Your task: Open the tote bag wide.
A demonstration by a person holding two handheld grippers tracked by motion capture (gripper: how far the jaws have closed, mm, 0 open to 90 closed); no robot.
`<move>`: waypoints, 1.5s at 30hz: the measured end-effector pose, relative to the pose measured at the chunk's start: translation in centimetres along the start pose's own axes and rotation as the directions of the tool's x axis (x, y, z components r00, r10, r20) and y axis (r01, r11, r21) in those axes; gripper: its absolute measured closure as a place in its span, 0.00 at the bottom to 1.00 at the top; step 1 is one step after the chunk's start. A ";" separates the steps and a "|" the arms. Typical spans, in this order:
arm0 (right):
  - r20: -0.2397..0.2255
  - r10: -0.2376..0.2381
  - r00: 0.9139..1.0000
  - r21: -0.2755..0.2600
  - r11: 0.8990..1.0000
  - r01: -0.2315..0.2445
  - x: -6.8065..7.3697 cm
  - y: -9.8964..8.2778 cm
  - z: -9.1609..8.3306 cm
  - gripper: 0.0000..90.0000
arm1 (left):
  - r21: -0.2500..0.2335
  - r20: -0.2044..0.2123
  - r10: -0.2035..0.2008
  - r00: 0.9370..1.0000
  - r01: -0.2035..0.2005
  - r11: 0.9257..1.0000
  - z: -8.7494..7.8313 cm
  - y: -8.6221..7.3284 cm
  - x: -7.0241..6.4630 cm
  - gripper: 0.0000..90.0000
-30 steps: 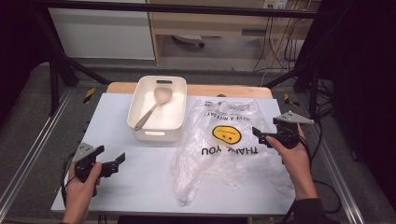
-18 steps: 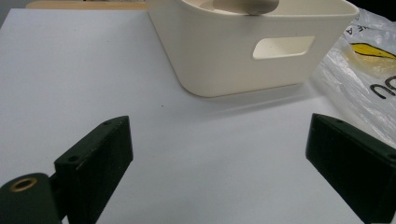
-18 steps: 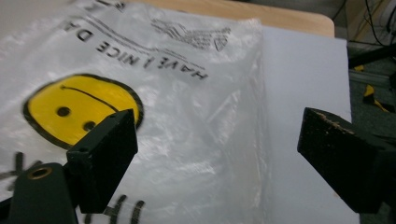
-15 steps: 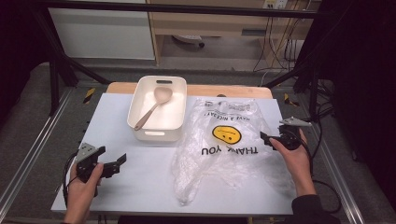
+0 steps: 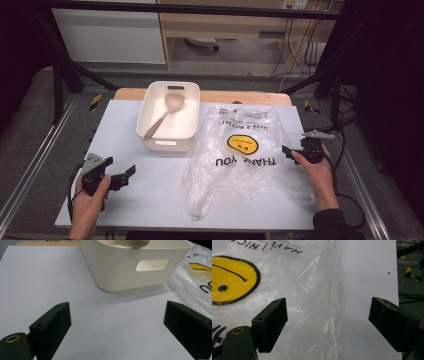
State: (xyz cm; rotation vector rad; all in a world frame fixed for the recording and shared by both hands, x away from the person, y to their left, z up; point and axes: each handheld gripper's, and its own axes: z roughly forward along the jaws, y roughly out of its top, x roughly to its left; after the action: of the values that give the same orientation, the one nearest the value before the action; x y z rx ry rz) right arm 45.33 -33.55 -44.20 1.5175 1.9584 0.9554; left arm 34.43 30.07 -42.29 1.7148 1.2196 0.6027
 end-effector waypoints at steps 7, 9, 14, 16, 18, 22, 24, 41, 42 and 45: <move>-0.022 -0.016 1.000 0.048 0.999 0.017 -0.1 -0.2 1.5 0.41 | 0.009 -0.003 0.003 1.000 -0.003 1.000 0.1 0.0 0.0 0.08; -0.029 -0.043 0.999 0.064 0.997 0.044 0.1 -0.3 1.6 0.49 | 0.011 -0.005 0.003 1.000 -0.002 1.000 0.1 0.0 0.0 0.08; -0.028 -0.072 0.997 0.057 0.996 0.074 0.6 -0.4 1.4 0.74 | 0.013 -0.007 0.007 1.000 -0.007 1.000 0.1 -0.1 -0.2 0.08; -0.029 -0.075 0.997 0.058 0.995 0.077 0.7 -0.3 1.4 0.79 | 0.010 -0.010 0.010 1.000 -0.010 1.000 0.1 -0.1 -0.2 0.08; -0.047 -0.067 0.997 0.054 0.996 0.070 0.8 -0.3 1.5 0.94 | 0.007 -0.014 0.006 1.000 -0.006 1.000 0.1 -0.1 -0.2 0.08; -0.053 -0.018 0.998 0.049 0.999 0.021 0.3 -0.2 1.6 1.00 | 0.007 -0.017 0.005 1.000 -0.005 1.000 0.1 0.0 -0.1 0.08; -0.041 -0.001 0.999 0.040 0.999 0.002 0.0 -0.2 1.7 1.00 | 0.008 -0.016 0.006 1.000 -0.006 1.000 0.1 0.0 -0.1 0.08; 0.034 0.110 0.993 -0.032 0.993 -0.109 -1.9 0.5 1.8 1.00 | 0.006 -0.023 0.008 1.000 -0.008 1.000 0.1 0.0 0.0 0.09; 0.028 0.108 0.994 -0.033 0.994 -0.107 -1.9 0.6 1.8 0.98 | 0.006 -0.023 0.008 1.000 -0.008 1.000 0.1 0.0 0.0 0.09; 0.023 0.079 0.997 -0.032 0.996 -0.079 -1.6 0.6 1.8 0.84 | 0.001 -0.024 0.006 1.000 -0.006 1.000 0.1 0.0 0.0 0.08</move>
State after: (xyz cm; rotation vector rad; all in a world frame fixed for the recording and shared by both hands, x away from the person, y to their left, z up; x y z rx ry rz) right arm 47.40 -34.56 -44.95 1.5919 1.8700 0.9909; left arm 34.50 29.98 -42.38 1.7170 1.2316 0.6282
